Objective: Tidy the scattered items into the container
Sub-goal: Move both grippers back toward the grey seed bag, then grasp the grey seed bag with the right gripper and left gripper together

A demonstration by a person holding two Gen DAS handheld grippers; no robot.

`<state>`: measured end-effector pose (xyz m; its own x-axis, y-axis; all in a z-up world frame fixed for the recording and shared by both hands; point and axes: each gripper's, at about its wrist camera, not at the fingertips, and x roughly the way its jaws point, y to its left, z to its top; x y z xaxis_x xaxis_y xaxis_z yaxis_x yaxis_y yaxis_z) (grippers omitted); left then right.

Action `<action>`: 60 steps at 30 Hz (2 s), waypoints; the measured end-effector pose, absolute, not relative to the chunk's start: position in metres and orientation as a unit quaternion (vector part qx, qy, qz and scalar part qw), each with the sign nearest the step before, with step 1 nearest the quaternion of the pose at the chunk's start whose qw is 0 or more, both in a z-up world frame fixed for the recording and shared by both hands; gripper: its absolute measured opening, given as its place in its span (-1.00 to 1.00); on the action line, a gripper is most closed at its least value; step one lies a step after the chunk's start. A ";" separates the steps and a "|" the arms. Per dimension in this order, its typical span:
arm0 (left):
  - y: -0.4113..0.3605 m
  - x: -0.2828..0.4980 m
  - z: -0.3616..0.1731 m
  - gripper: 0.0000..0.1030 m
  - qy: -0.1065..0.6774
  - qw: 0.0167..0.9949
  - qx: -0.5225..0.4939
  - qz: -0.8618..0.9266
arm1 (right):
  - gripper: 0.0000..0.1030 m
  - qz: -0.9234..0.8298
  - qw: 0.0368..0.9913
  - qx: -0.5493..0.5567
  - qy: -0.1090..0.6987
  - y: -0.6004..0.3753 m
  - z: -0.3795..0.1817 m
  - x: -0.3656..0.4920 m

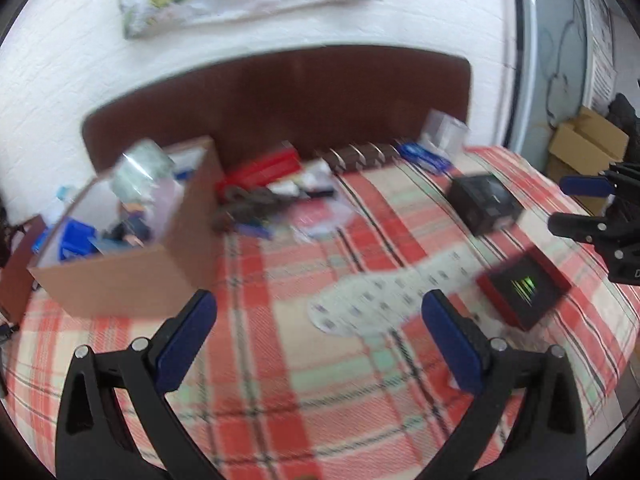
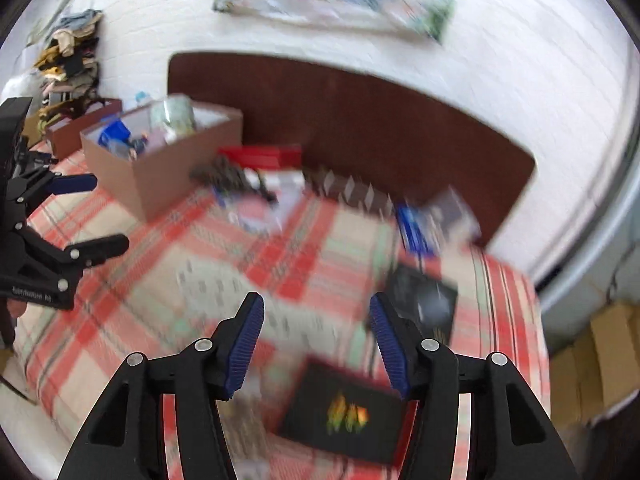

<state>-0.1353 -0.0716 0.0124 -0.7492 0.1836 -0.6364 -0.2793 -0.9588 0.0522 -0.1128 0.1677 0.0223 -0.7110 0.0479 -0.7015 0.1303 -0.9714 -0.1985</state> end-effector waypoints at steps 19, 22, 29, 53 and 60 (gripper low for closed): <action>0.024 -0.068 -0.048 0.99 0.131 0.247 -0.389 0.878 | 0.08 -0.888 0.181 0.397 0.146 0.153 -0.045 -0.015; 0.023 -0.080 -0.056 0.98 0.127 0.269 -0.399 0.867 | 0.08 -0.885 0.192 0.403 0.131 0.146 -0.053 -0.020; 0.012 -0.101 -0.071 0.99 0.110 0.295 -0.416 0.853 | 0.08 -0.879 0.195 0.419 0.118 0.137 -0.064 -0.035; 0.027 -0.115 -0.077 0.09 0.123 0.382 -0.443 0.801 | 0.00 -0.874 0.150 0.441 0.135 0.139 -0.074 -0.052; 0.032 -0.106 -0.074 -0.10 0.145 0.364 -0.429 0.814 | -0.19 -0.874 0.145 0.441 0.142 0.139 -0.073 -0.052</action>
<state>-0.1062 0.0318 -0.0737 -0.3672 0.4689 -0.8033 -0.7172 -0.6927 -0.0765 -0.0524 0.1387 -0.0729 -0.5692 -0.1290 -0.8120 0.3787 -0.9178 -0.1196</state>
